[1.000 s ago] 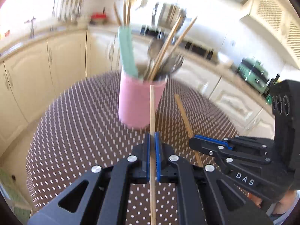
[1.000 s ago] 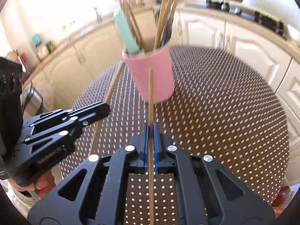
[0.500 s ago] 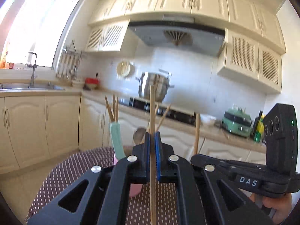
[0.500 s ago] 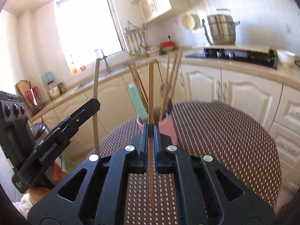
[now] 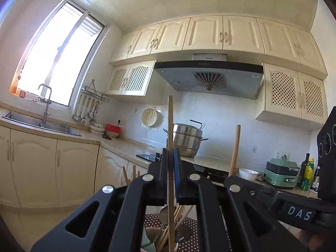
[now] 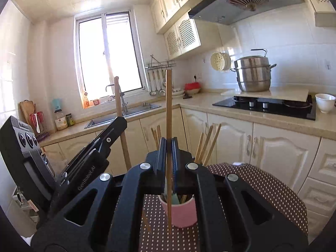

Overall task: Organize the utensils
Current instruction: 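Lower the chopsticks into the pink cup and open both tools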

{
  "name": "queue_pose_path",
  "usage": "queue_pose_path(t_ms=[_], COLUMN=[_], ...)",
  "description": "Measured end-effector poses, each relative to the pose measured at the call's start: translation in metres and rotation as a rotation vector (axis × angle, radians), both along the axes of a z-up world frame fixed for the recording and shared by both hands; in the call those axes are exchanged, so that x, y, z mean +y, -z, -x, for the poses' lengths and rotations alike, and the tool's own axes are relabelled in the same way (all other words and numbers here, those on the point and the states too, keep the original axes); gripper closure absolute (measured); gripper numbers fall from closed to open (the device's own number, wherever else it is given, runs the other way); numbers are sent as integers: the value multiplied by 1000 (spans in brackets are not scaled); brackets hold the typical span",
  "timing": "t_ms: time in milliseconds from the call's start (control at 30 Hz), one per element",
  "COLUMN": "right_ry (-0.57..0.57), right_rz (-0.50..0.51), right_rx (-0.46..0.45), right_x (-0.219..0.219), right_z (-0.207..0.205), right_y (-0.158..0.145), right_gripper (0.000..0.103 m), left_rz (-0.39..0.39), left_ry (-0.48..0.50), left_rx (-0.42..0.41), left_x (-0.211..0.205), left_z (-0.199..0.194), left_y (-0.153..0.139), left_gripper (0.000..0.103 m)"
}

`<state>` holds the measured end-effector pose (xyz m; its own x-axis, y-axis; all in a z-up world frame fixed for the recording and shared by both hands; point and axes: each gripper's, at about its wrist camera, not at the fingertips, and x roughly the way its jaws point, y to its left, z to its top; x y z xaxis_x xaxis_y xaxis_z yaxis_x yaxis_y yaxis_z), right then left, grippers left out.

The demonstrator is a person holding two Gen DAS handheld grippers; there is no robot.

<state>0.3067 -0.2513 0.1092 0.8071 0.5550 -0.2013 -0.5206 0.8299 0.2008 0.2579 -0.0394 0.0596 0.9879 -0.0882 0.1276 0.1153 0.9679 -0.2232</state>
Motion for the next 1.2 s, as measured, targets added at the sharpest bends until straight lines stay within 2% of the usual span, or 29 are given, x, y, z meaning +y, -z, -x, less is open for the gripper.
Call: queue_pose_path(t_ms=[167, 333, 533, 933, 1200], right_ry=[16, 21, 35, 29, 39], right_rz=[-24, -49, -58, -43, -6], right_rx=[-46, -66, -83, -51, -40], right_x=[2, 3, 8, 14, 20], right_z=[-11, -21, -32, -41, -35], right_y=[-4, -1, 10, 27, 33], right_gripper=[98, 98, 98, 98, 97], left_rz=[22, 94, 82, 19, -33], left_ry=[-45, -94, -133, -107, -73], left_rx=[-41, -66, -71, 2, 101], left_x=[0, 7, 3, -3, 0], left_z=[-20, -36, -52, -65, -57], left_y=[-3, -1, 9, 34, 56], left_gripper=[98, 98, 98, 98, 98])
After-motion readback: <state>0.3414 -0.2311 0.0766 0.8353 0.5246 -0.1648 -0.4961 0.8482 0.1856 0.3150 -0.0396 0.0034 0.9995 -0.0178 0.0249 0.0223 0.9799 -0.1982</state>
